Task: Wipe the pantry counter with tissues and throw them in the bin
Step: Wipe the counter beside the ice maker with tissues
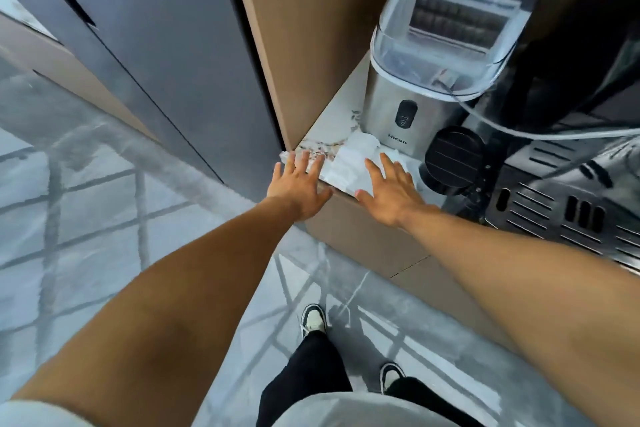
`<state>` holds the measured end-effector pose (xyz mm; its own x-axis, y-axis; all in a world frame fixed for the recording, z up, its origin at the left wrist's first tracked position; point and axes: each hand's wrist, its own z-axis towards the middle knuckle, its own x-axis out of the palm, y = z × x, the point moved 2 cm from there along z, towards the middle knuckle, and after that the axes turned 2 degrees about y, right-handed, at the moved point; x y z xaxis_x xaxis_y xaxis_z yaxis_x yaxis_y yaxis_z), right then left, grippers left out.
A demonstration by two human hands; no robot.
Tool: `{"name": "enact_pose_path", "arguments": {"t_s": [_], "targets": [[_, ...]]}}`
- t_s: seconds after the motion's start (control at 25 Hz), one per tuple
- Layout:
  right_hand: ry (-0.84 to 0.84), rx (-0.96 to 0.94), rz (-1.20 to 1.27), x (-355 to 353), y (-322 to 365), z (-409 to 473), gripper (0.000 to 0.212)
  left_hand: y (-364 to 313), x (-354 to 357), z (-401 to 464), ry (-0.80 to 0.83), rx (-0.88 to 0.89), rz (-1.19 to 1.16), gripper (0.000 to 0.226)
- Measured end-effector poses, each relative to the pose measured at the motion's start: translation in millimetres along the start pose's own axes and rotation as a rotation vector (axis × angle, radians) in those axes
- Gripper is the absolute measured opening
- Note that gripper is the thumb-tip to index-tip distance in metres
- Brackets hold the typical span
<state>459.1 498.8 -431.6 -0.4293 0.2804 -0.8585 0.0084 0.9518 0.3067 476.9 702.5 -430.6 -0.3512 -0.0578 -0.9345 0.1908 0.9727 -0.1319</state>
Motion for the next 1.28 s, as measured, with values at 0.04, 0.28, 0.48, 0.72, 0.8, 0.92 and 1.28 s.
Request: {"name": "enact_pose_path", "arguments": {"t_s": [0.04, 0.28, 0.48, 0.72, 0.8, 0.92, 1.28], "targets": [[-0.007, 0.043, 0.006, 0.6, -1.7, 7.8, 0.069, 0.2, -0.1, 15.1, 0.020, 0.059, 0.001, 0.074], [-0.067, 0.259, 0.017, 8.9, -24.3, 43.8, 0.077, -20.9, 10.9, 95.4, 0.142, 0.393, -0.025, 0.058], [-0.212, 0.358, 0.007, 8.8, -36.5, 53.5, 0.079, -34.6, 23.2, 136.9, 0.154, 0.514, 0.002, 0.064], [-0.267, 0.416, 0.414, 8.6, -44.3, 47.1, 0.065, -37.0, 35.8, 150.8, 0.151, 0.540, 0.028, 0.062], [-0.212, 0.409, 0.406, 11.7, -47.6, 45.1, 0.065, -35.7, 36.9, 148.8, 0.123, 0.527, 0.008, 0.058], [-0.191, 0.500, 0.261, 17.1, -48.5, 44.9, 0.061, -35.8, 35.2, 144.5, 0.063, 0.552, 0.025, 0.052], [-0.333, 0.369, 0.264, 32.5, -37.4, 47.4, 0.042, -22.7, 31.6, 124.5, -0.019, 0.512, -0.010, 0.040]]}}
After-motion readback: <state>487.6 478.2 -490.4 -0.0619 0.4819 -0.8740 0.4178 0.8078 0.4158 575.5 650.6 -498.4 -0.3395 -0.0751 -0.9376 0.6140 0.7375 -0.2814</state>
